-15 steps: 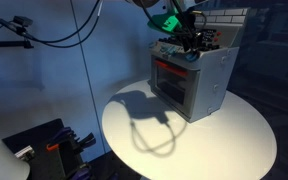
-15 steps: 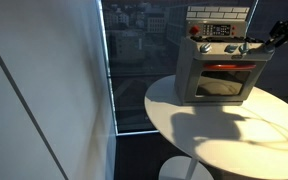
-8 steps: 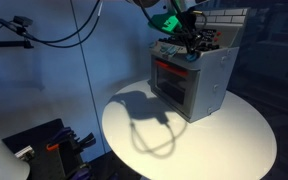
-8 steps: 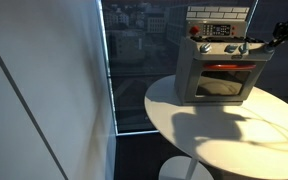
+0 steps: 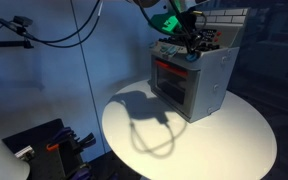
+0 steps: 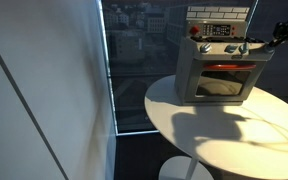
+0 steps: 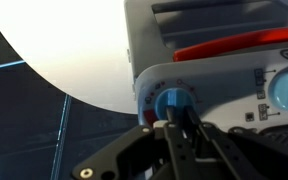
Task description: Turn the far right switch on the oven to the right
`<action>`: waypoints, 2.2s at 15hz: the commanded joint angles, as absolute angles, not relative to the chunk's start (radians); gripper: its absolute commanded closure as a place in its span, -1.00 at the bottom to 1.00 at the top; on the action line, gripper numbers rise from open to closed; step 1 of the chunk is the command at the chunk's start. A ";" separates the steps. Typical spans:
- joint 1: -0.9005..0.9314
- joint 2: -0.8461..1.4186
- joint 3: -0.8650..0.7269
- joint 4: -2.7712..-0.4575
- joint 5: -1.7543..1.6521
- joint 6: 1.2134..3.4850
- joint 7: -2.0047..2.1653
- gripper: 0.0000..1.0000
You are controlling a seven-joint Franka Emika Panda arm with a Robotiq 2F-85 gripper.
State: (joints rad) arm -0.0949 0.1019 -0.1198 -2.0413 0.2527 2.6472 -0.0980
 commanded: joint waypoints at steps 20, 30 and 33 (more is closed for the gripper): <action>-0.149 0.052 -0.100 -2.057 0.766 2.620 -0.106 0.92; -0.153 0.029 -0.111 -2.087 1.125 2.627 -0.220 0.92; -0.152 0.025 -0.112 -2.096 1.181 2.631 -0.249 0.92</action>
